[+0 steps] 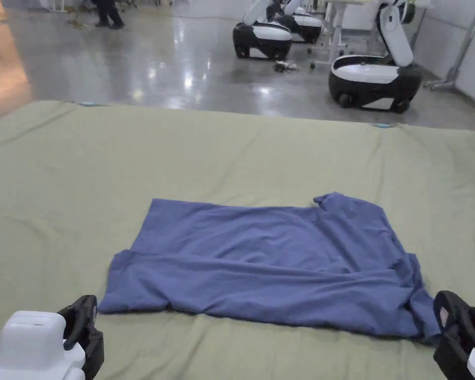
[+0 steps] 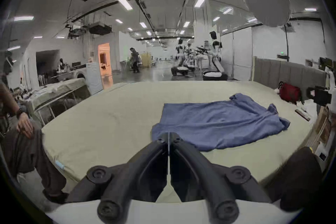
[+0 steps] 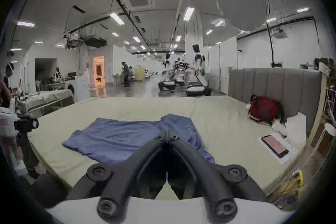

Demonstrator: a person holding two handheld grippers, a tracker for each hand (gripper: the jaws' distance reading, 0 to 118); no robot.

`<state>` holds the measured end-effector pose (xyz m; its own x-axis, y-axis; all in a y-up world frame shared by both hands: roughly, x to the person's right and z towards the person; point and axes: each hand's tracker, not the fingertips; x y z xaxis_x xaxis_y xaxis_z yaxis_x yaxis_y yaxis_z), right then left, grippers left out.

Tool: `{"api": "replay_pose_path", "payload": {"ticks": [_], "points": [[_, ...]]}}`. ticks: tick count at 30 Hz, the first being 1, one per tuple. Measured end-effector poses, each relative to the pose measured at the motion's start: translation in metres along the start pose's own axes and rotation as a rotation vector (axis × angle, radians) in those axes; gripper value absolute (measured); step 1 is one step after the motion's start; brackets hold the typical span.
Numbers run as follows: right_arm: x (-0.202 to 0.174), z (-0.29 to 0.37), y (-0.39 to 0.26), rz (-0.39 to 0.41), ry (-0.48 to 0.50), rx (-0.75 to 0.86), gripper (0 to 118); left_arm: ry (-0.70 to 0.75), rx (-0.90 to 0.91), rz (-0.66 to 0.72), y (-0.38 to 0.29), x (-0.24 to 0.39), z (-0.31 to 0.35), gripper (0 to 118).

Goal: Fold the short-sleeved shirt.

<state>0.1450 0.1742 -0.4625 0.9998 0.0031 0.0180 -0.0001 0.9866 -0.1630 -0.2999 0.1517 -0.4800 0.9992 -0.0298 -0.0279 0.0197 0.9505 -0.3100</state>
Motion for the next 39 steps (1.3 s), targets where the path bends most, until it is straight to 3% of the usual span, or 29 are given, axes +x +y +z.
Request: {"api": "replay_pose_path", "payload": {"ticks": [4, 9, 11, 12, 13, 14, 15, 16, 23, 30, 32, 33, 34, 36, 39], "points": [[0.003, 0.004, -0.004, -0.021, 0.011, -0.003, 3, 0.032, -0.080, -0.004, -0.003, -0.012, -0.013, 0], [0.003, -0.001, -0.017, -0.046, 0.008, -0.030, 3, 0.000, -0.397, 0.004, -0.006, -0.032, -0.084, 0], [0.003, 0.000, -0.015, -0.047, 0.005, -0.022, 3, -0.002, -0.387, 0.041, -0.005, -0.037, -0.107, 0], [0.004, -0.001, -0.014, -0.048, 0.007, -0.022, 3, -0.007, -0.402, 0.052, -0.004, -0.040, -0.118, 17], [0.004, -0.004, -0.016, -0.049, 0.009, -0.027, 3, 0.006, -0.422, 0.054, -0.003, -0.039, -0.129, 70], [0.004, -0.005, -0.017, -0.050, 0.009, -0.031, 3, 0.024, -0.429, 0.042, -0.003, -0.039, -0.137, 105], [0.004, -0.006, -0.018, -0.052, 0.011, -0.035, 3, 0.026, -0.471, 0.023, -0.005, -0.039, -0.149, 112], [0.005, -0.006, -0.018, -0.055, 0.009, -0.037, 3, 0.011, -0.472, 0.020, -0.006, -0.039, -0.157, 108], [0.008, -0.013, -0.019, -0.081, 0.004, -0.057, 3, 0.033, -0.580, -0.061, -0.021, -0.025, -0.202, 107], [0.002, -0.018, -0.018, -0.050, 0.018, -0.073, 3, 0.028, -0.628, -0.054, -0.029, -0.021, -0.221, 102], [0.001, -0.018, -0.018, -0.047, 0.021, -0.075, 3, 0.005, -0.591, -0.057, -0.022, -0.013, -0.212, 74], [0.003, -0.018, -0.019, -0.049, 0.020, -0.075, 3, -0.011, -0.583, -0.066, -0.019, -0.011, -0.207, 51], [0.004, -0.018, -0.019, -0.053, 0.018, -0.075, 3, -0.019, -0.580, -0.071, -0.016, -0.010, -0.203, 18], [0.006, -0.019, -0.019, -0.072, 0.014, -0.079, 3, -0.049, -0.562, -0.055, -0.011, -0.011, -0.198, 9], [0.010, -0.019, -0.020, -0.095, 0.013, -0.084, 3, -0.053, -0.516, -0.014, -0.001, -0.016, -0.188, 9]]}}
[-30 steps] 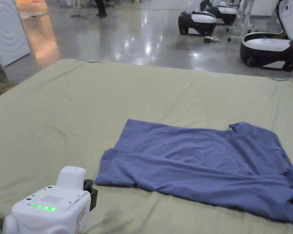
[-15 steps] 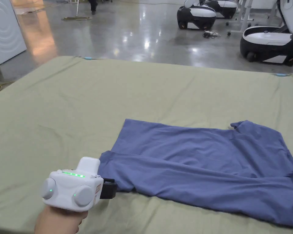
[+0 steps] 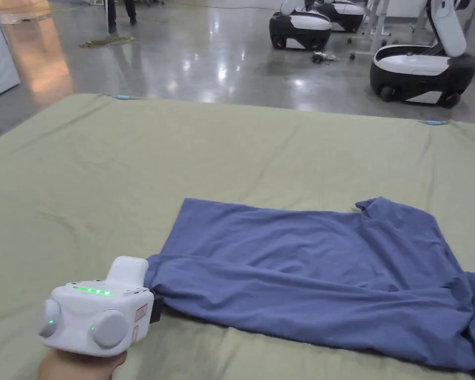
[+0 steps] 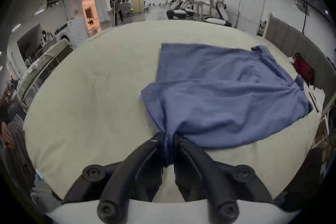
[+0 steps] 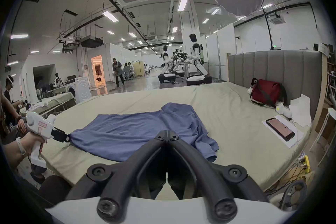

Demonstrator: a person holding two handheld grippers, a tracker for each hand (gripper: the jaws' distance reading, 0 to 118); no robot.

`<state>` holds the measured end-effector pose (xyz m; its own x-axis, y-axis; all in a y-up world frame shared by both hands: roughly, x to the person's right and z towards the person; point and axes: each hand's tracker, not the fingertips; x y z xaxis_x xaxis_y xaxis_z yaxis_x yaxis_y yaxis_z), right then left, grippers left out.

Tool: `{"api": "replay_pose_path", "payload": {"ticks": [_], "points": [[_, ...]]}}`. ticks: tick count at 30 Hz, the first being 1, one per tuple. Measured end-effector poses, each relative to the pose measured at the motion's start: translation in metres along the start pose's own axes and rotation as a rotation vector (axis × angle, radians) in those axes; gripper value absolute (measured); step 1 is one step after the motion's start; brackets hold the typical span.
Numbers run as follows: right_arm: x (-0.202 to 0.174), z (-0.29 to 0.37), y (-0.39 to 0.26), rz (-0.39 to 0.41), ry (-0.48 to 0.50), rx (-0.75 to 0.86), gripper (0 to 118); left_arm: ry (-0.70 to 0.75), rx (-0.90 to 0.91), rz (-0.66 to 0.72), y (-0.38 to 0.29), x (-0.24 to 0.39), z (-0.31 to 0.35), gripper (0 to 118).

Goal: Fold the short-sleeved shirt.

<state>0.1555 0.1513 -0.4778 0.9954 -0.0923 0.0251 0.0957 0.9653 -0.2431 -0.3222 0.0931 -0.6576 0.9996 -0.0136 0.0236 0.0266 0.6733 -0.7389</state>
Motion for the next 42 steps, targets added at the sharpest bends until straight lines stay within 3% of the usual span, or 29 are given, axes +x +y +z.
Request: {"api": "replay_pose_path", "payload": {"ticks": [6, 8, 12, 13, 15, 17, 19, 23, 24, 26, 28, 29, 32, 33, 34, 37, 42], "points": [[0.013, -0.015, 0.011, -0.040, 0.022, -0.097, 3, -0.012, 0.010, -0.016, 0.005, 0.003, 0.008, 9], [0.026, -0.033, 0.025, 0.015, -0.072, -0.179, 3, -0.017, 0.006, -0.019, 0.005, 0.006, 0.013, 9], [0.072, -0.077, 0.026, 0.075, -0.167, -0.314, 8, -0.024, 0.010, -0.020, 0.004, 0.009, 0.019, 9], [0.083, -0.088, 0.020, 0.058, -0.146, -0.350, 25, -0.025, 0.009, -0.021, 0.004, 0.010, 0.019, 9], [0.104, -0.108, 0.009, -0.033, -0.047, -0.438, 75, -0.027, 0.008, -0.023, 0.005, 0.012, 0.020, 9], [0.111, -0.125, -0.005, -0.084, -0.062, -0.517, 81, -0.025, 0.007, -0.028, 0.004, 0.013, 0.020, 9], [0.122, -0.140, -0.024, -0.042, -0.078, -0.548, 88, -0.024, 0.005, -0.030, 0.005, 0.013, 0.019, 9], [0.121, -0.167, -0.040, -0.079, -0.033, -0.579, 88, -0.018, -0.006, -0.031, 0.004, 0.014, 0.017, 9], [0.118, -0.174, -0.043, -0.060, -0.045, -0.588, 88, -0.017, -0.010, -0.032, 0.003, 0.015, 0.016, 9], [0.102, -0.174, -0.041, 0.055, -0.086, -0.603, 85, -0.013, -0.021, -0.033, 0.001, 0.016, 0.014, 9], [0.091, -0.177, -0.044, 0.098, -0.055, -0.629, 54, -0.010, -0.030, -0.033, -0.001, 0.015, 0.010, 9], [0.087, -0.175, -0.041, 0.111, -0.074, -0.618, 49, -0.010, -0.031, -0.033, -0.002, 0.016, 0.010, 9], [0.088, -0.170, -0.031, 0.082, -0.062, -0.625, 12, -0.018, -0.033, -0.029, -0.002, 0.017, 0.011, 9], [0.093, -0.168, -0.026, 0.022, -0.005, -0.626, 12, -0.014, -0.032, -0.037, -0.001, 0.018, 0.012, 9], [0.088, -0.163, -0.016, 0.007, -0.010, -0.624, 12, -0.012, -0.035, -0.044, 0.000, 0.018, 0.014, 9], [0.091, -0.149, 0.004, 0.047, 0.000, -0.597, 12, -0.020, -0.031, -0.069, 0.009, 0.016, 0.028, 9], [0.105, -0.125, 0.039, -0.048, 0.083, -0.559, 12, -0.072, 0.017, -0.101, 0.023, 0.014, 0.066, 9]]}}
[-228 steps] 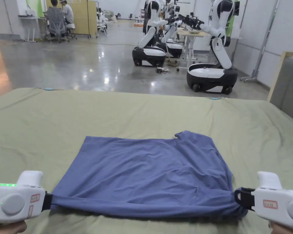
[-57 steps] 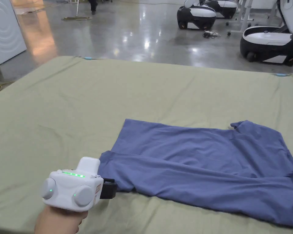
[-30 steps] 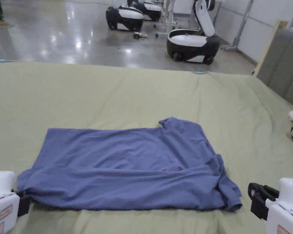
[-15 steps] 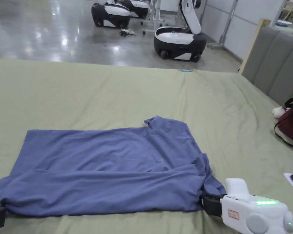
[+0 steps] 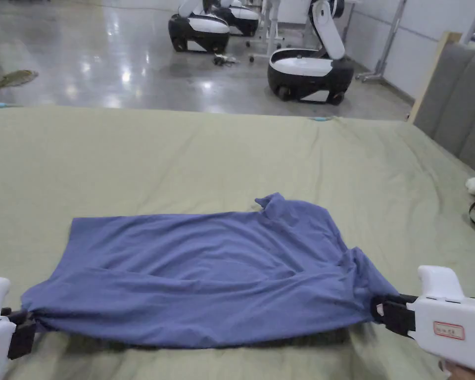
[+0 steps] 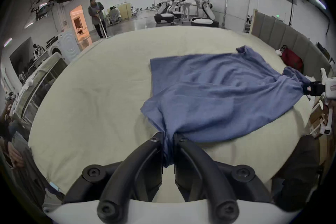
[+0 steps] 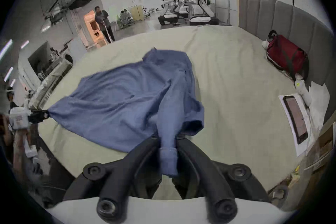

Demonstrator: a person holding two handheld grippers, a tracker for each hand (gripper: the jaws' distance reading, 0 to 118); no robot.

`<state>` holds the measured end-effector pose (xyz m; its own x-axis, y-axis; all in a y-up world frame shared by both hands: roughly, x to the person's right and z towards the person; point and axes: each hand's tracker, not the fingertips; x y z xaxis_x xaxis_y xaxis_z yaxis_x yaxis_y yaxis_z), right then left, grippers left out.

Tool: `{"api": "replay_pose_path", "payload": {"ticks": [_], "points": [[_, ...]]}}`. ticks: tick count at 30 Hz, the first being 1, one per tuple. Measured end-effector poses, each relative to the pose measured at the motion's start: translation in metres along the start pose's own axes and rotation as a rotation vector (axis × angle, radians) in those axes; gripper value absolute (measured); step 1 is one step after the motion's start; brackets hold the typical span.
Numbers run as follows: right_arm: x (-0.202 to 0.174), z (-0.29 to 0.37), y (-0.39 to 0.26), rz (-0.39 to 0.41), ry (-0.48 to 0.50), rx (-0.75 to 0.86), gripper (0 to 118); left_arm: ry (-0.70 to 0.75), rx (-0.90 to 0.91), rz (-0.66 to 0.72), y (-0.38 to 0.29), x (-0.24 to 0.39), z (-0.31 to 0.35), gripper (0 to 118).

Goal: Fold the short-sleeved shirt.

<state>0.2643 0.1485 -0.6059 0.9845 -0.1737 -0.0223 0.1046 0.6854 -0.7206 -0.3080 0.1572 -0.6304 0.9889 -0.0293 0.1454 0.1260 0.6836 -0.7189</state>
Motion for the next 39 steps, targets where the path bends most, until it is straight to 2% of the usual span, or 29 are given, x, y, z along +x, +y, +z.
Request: {"api": "replay_pose_path", "payload": {"ticks": [9, 15, 16, 17, 18, 19, 20, 21, 24, 26, 28, 29, 30, 31, 32, 34, 36, 39], "points": [[0.008, 0.045, -0.025, 0.061, 0.003, -0.047, 12, -0.028, 0.010, 0.007, -0.023, -0.004, 0.056, 9], [0.016, 0.010, -0.073, 0.031, 0.013, -0.109, 12, -0.027, -0.081, 0.060, -0.066, -0.006, 0.019, 9], [0.010, 0.009, -0.073, 0.010, 0.019, -0.104, 17, -0.032, -0.072, 0.093, -0.070, -0.007, 0.016, 9], [0.012, 0.008, -0.077, -0.019, 0.004, -0.092, 32, -0.033, -0.051, 0.109, -0.074, -0.012, 0.013, 9], [0.012, 0.012, -0.078, -0.039, -0.014, -0.069, 55, -0.029, -0.034, 0.123, -0.076, -0.012, 0.020, 18], [0.010, 0.019, -0.078, -0.045, -0.040, -0.043, 81, -0.004, -0.013, 0.116, -0.078, -0.010, 0.030, 66], [0.004, 0.038, -0.076, -0.027, -0.066, 0.017, 85, 0.061, 0.026, 0.074, -0.079, -0.005, 0.042, 110], [-0.011, 0.056, -0.072, -0.015, -0.076, 0.111, 85, 0.113, 0.049, 0.052, -0.080, -0.002, 0.049, 118], [-0.067, 0.094, -0.059, 0.039, -0.019, 0.426, 85, 0.082, 0.266, 0.100, -0.078, 0.018, 0.070, 116], [-0.104, 0.107, -0.057, 0.075, -0.039, 0.602, 85, 0.032, 0.467, 0.122, -0.067, 0.036, 0.090, 117], [-0.131, 0.108, -0.055, 0.106, -0.083, 0.679, 82, 0.042, 0.535, 0.132, -0.055, 0.048, 0.093, 113], [-0.138, 0.108, -0.055, 0.117, -0.086, 0.695, 70, 0.048, 0.556, 0.125, -0.053, 0.051, 0.096, 101], [-0.145, 0.107, -0.056, 0.123, -0.079, 0.713, 46, 0.052, 0.586, 0.109, -0.052, 0.052, 0.096, 75], [-0.148, 0.105, -0.056, 0.117, -0.053, 0.701, 15, 0.050, 0.586, 0.090, -0.051, 0.050, 0.095, 26], [-0.149, 0.102, -0.055, 0.111, -0.053, 0.695, 10, 0.059, 0.573, 0.082, -0.049, 0.049, 0.092, 5], [-0.156, 0.100, -0.055, 0.120, -0.057, 0.692, 10, 0.086, 0.559, 0.046, -0.044, 0.060, 0.097, 5], [-0.155, 0.099, -0.054, 0.134, -0.014, 0.677, 8, 0.039, 0.533, 0.030, -0.040, 0.055, 0.092, 5], [-0.158, 0.094, -0.055, 0.155, -0.029, 0.653, 6, 0.048, 0.509, 0.018, -0.029, 0.055, 0.082, 5]]}}
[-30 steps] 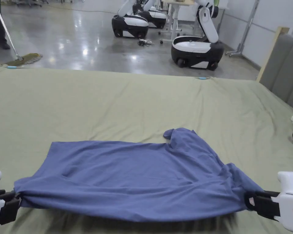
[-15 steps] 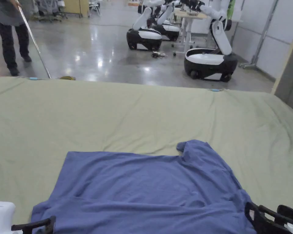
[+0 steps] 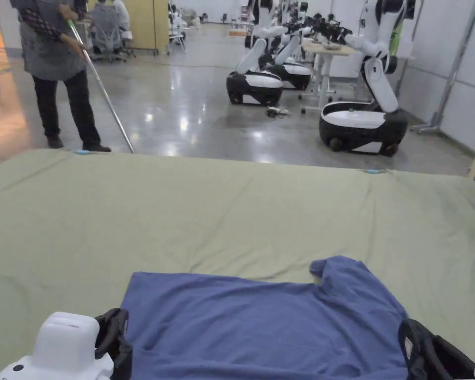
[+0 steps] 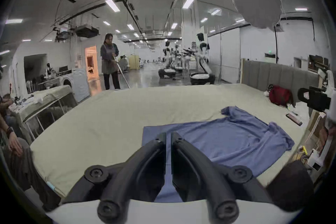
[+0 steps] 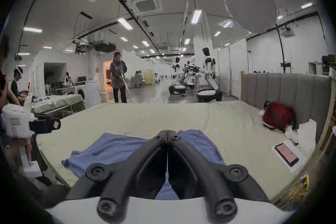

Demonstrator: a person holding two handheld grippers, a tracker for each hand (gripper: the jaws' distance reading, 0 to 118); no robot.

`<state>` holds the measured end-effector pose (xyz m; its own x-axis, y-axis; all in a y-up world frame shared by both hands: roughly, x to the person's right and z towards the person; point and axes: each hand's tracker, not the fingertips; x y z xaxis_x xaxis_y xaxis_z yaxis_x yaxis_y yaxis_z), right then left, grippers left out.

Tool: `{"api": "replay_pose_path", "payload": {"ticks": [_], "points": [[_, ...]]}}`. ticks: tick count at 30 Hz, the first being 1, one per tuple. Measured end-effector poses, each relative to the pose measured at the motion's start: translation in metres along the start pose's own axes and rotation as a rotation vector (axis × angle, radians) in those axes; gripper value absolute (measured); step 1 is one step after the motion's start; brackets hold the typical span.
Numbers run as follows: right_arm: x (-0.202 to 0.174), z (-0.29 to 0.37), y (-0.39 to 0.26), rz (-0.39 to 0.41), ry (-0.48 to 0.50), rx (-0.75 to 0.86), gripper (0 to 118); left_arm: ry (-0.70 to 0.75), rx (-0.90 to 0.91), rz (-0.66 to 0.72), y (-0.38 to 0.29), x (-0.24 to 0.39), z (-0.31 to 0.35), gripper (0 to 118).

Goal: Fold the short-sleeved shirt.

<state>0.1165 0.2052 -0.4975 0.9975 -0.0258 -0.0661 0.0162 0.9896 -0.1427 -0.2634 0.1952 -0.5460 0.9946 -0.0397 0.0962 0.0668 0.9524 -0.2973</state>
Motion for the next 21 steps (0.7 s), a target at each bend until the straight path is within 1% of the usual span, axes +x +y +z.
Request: {"api": "replay_pose_path", "payload": {"ticks": [2, 4, 6, 9, 10, 12, 13, 14, 15, 16, 17, 18, 19, 21], "points": [[0.003, -0.002, -0.003, 0.004, 0.001, -0.011, 6, 0.000, -0.072, -0.010, 0.008, -0.009, -0.029, 5], [0.005, -0.005, -0.007, 0.006, 0.005, -0.032, 6, -0.020, -0.161, 0.015, 0.017, -0.022, -0.074, 5], [0.011, -0.010, -0.013, 0.010, 0.004, -0.055, 6, -0.031, -0.301, 0.007, 0.023, -0.037, -0.130, 4], [0.020, -0.020, -0.021, 0.019, -0.015, -0.090, 6, -0.043, -0.410, 0.058, 0.023, -0.063, -0.206, 2], [0.025, -0.023, -0.022, 0.016, -0.017, -0.107, 6, -0.002, -0.441, 0.026, 0.024, -0.067, -0.229, 2], [0.031, -0.030, -0.026, -0.002, -0.029, -0.130, 6, 0.005, -0.501, -0.037, 0.021, -0.073, -0.269, 2], [0.034, -0.034, -0.028, -0.007, -0.034, -0.140, 6, 0.014, -0.535, -0.072, 0.020, -0.075, -0.288, 13], [0.037, -0.037, -0.029, -0.009, -0.038, -0.151, 6, 0.025, -0.565, -0.080, 0.019, -0.077, -0.302, 43], [0.039, -0.041, -0.030, -0.010, -0.044, -0.158, 6, 0.039, -0.605, -0.080, 0.018, -0.079, -0.319, 89], [0.041, -0.045, -0.031, -0.011, -0.045, -0.164, 6, 0.067, -0.624, -0.087, 0.014, -0.078, -0.333, 118], [0.043, -0.048, -0.031, -0.012, -0.046, -0.174, 6, 0.078, -0.651, -0.105, 0.009, -0.079, -0.344, 116], [0.044, -0.051, -0.032, -0.011, -0.050, -0.183, 6, 0.074, -0.597, -0.110, 0.008, -0.080, -0.348, 115], [0.045, -0.054, -0.032, -0.008, -0.054, -0.187, 6, 0.108, -0.617, -0.104, 0.004, -0.082, -0.358, 116], [0.047, -0.057, -0.030, -0.009, -0.057, -0.195, 6, 0.116, -0.662, -0.081, -0.004, -0.085, -0.374, 115]]}}
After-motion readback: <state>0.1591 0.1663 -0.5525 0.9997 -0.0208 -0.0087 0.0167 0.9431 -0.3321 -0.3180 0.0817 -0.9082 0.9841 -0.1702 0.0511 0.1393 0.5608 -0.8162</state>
